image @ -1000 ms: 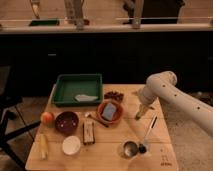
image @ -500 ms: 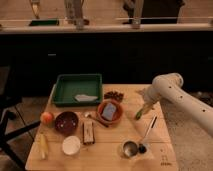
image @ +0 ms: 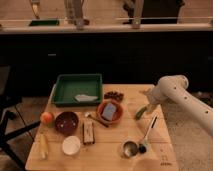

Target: Place pepper in paper cup

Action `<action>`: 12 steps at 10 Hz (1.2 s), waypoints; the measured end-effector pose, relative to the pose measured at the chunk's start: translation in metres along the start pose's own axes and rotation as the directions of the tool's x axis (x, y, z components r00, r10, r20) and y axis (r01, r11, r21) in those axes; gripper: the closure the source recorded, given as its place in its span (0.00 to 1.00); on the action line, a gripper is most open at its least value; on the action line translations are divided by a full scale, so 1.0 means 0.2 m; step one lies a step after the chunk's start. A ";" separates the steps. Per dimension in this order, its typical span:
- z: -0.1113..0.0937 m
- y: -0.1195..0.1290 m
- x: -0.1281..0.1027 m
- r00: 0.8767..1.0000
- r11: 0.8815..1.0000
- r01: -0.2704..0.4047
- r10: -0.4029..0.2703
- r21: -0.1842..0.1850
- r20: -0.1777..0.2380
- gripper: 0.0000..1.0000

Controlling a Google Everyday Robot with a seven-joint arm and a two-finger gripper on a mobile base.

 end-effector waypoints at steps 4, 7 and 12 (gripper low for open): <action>0.07 -0.01 0.05 1.000 1.000 -0.008 0.008 -0.016 0.005 0.20; 0.14 0.01 0.08 1.000 0.999 -0.024 0.024 -0.030 0.011 0.20; 0.23 0.03 0.12 0.998 0.996 -0.054 0.055 -0.073 0.016 0.20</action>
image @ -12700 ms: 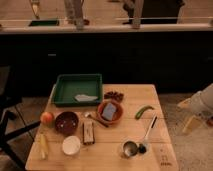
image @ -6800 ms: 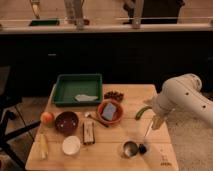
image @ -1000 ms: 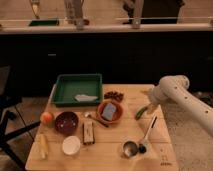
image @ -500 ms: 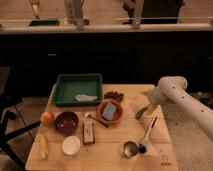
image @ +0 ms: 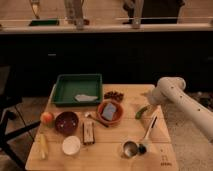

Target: Place pepper in paper cup

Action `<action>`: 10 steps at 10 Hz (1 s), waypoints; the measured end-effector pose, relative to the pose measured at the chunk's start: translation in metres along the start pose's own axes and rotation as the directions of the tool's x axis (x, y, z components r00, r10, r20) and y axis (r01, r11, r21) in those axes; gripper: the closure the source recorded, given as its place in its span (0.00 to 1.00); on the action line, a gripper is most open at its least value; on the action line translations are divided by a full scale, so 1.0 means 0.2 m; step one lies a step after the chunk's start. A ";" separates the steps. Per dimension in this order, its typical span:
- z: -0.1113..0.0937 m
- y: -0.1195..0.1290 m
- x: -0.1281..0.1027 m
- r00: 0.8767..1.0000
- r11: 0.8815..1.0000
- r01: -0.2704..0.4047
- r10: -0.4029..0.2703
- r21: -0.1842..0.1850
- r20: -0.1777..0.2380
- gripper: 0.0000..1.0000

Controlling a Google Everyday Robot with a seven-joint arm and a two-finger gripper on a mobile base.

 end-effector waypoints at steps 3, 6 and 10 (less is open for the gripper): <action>0.04 0.03 0.04 1.000 0.999 -0.023 0.023 -0.027 -0.001 0.20; 0.10 0.07 0.07 0.999 0.997 -0.038 0.038 -0.067 0.005 0.20; 0.15 0.12 0.08 0.999 0.993 -0.040 0.043 -0.112 0.022 0.20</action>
